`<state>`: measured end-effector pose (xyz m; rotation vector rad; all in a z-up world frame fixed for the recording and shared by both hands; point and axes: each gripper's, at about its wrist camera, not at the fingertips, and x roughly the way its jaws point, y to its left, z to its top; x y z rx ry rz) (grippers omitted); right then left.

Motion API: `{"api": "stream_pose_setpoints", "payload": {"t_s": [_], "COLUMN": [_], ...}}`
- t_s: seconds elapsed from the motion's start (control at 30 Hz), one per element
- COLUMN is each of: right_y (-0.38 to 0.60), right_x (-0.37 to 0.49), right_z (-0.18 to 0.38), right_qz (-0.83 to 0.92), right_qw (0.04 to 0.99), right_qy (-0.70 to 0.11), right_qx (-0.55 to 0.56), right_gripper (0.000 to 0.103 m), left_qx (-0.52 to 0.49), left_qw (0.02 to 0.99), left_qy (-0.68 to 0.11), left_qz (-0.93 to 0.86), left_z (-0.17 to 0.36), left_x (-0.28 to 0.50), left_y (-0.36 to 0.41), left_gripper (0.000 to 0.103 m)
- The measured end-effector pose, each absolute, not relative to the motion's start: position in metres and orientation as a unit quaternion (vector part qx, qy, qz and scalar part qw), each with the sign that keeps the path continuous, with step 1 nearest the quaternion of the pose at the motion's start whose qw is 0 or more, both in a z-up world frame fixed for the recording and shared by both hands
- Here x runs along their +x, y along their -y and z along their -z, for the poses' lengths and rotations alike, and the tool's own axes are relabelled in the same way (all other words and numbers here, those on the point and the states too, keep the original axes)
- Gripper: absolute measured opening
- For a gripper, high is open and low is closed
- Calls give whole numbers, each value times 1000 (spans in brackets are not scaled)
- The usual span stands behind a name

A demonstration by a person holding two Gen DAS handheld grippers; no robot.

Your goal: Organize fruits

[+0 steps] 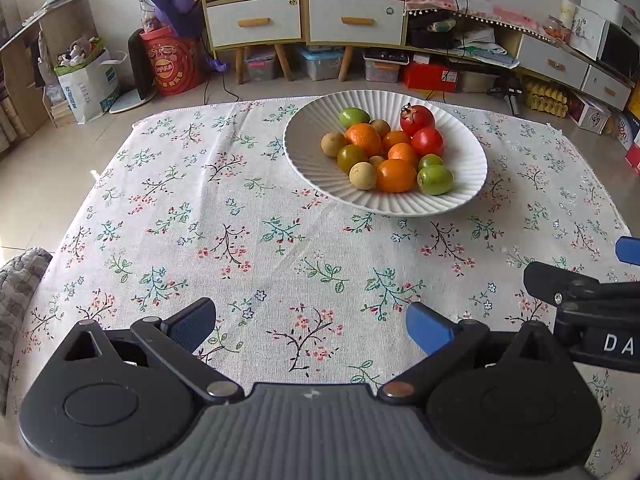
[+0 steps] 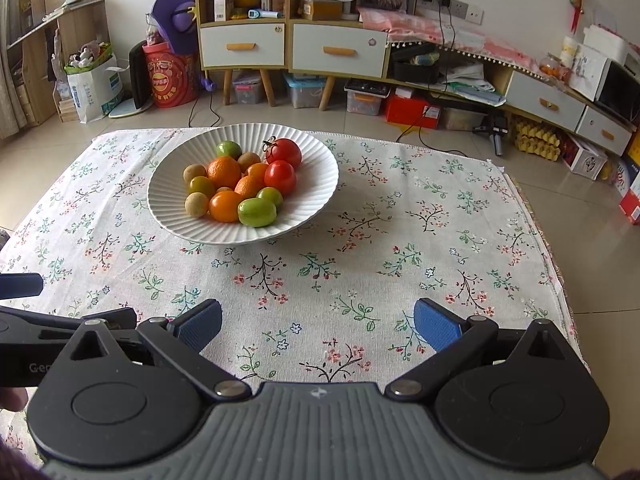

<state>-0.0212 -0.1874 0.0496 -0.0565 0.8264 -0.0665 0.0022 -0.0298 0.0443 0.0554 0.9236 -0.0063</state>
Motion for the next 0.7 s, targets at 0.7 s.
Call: {"api": "stream_pose_setpoints", "payload": {"t_s": [0.7], "right_y": [187], "right_x": [-20], "right_z": [-47], "right_qz": [31], "right_qw": [914], "right_qy": [-404], "right_qx": [-31], "right_gripper": [102], "left_qx": [32], "left_qw": [895], "left_qy": [-445], "left_qz": [4], "left_z": [-42], "left_x": [1], "left_y": [28], "left_gripper": [100]}}
